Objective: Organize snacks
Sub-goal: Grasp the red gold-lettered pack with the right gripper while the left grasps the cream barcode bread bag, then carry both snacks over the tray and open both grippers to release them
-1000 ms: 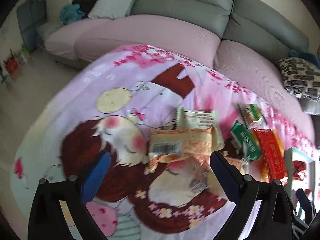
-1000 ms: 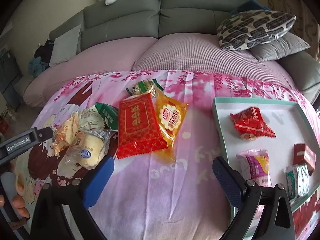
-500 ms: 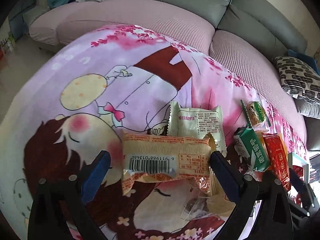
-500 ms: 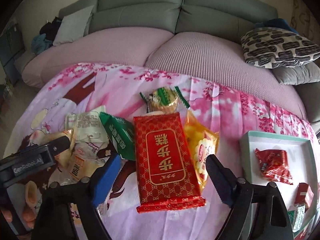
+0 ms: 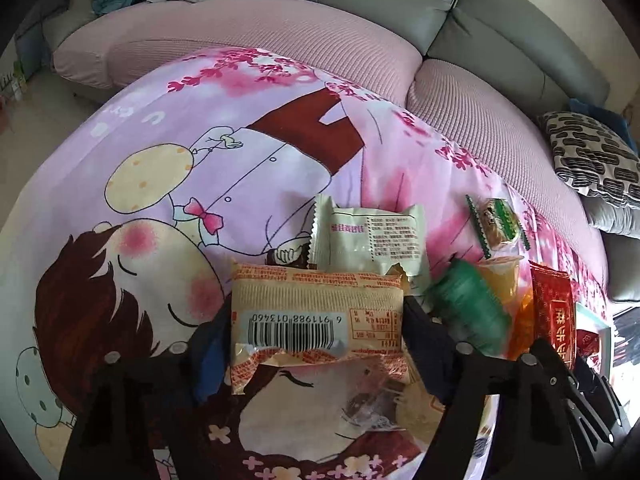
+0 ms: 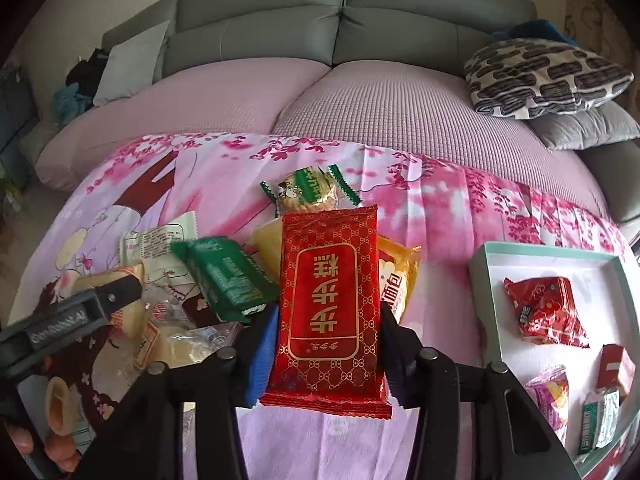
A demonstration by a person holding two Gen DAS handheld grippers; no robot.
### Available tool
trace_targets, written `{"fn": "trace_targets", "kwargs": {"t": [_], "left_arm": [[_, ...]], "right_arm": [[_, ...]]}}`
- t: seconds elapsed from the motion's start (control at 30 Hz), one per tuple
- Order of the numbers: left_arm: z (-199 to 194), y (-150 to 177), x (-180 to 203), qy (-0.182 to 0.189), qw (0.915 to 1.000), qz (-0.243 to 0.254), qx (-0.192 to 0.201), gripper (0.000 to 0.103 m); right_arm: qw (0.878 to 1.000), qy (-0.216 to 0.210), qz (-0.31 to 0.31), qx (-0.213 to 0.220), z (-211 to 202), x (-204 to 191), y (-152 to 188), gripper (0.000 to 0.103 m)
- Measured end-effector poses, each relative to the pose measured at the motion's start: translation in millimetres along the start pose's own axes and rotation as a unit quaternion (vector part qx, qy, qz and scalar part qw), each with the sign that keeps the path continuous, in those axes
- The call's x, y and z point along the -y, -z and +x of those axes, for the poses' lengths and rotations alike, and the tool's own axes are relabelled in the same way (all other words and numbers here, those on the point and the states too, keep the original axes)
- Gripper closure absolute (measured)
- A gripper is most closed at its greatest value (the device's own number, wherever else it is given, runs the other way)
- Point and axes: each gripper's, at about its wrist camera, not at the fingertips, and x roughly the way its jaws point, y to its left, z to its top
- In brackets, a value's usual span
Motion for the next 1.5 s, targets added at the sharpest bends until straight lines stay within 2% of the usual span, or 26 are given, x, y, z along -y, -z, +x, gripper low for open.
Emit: {"fn": "trace_targets", "kwargs": {"t": [0.2,0.37,0.53,0.7,0.97,1.13,1.33,1.5], "left_arm": [[-6.7,2.1,5.1,-0.012,0.9999,0.005,0.003,0.029],[-25.7,2.8,8.4,-0.008,0.9996,0.007,0.025,0.029],[-44.2,3.5,21.1,0.011,0.9989,0.02,0.04,0.029],[-61.6,5.3,51.3,0.037,0.9963,0.053,0.056,0.029],[-72.2,19.1,114.0,0.07,0.9876,0.127,0.06,0.029],[-74.0,34.5,157.1,0.09,0.9774,0.182,0.06,0.029],[-57.1,54.6,214.9,0.112,0.9618,0.247,0.042,0.029],[-30.6,57.7,254.7,0.1,0.9578,0.269,0.019,0.029]], "right_arm": [[1.0,-0.007,0.018,0.004,-7.7,8.3,5.9,0.057],[0.999,-0.008,0.034,0.008,-17.6,16.8,11.1,0.057],[0.999,-0.01,0.044,0.017,-33.9,25.2,16.5,0.057],[0.998,-0.009,0.058,0.027,-50.6,39.2,20.9,0.057],[0.994,0.005,0.099,0.052,-73.7,80.8,21.5,0.057],[0.988,0.033,0.141,0.062,-85.0,124.8,24.1,0.057],[0.976,0.077,0.196,0.058,-88.6,178.1,33.2,0.057],[0.969,0.089,0.225,0.05,-89.2,212.1,41.3,0.057]]}}
